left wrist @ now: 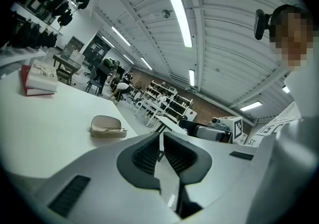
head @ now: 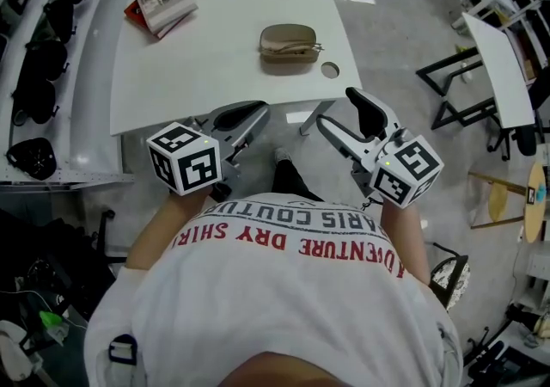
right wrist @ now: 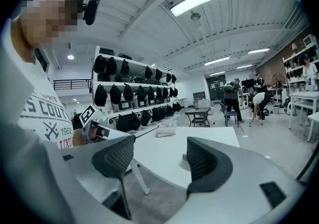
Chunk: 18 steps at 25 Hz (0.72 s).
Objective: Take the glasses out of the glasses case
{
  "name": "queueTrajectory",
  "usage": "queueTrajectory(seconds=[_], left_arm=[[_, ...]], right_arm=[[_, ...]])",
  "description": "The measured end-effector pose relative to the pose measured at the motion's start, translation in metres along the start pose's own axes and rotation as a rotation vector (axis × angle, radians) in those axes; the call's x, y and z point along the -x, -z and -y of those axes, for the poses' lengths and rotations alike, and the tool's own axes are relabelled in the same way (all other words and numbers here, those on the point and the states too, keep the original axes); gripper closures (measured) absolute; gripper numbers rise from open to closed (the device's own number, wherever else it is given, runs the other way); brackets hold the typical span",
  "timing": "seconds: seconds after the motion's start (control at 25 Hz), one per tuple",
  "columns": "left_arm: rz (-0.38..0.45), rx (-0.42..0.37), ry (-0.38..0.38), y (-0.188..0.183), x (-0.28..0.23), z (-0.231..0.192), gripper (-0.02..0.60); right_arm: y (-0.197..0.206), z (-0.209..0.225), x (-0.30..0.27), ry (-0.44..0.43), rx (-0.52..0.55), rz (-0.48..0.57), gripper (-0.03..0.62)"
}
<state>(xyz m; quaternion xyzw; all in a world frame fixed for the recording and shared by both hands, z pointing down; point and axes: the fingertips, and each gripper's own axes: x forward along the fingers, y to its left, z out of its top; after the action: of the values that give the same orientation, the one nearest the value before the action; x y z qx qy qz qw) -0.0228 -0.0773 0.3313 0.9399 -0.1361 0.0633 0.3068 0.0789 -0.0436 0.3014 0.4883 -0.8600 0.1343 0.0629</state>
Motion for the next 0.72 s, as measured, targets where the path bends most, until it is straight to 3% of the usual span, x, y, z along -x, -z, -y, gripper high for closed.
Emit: queueTrajectory(seconds=[0.72], left_arm=[[-0.018,0.105,-0.108,-0.037,-0.088,-0.094,0.534]], right_arm=[[0.011,0.119,-0.091,-0.133,-0.036,-0.142,0.281]])
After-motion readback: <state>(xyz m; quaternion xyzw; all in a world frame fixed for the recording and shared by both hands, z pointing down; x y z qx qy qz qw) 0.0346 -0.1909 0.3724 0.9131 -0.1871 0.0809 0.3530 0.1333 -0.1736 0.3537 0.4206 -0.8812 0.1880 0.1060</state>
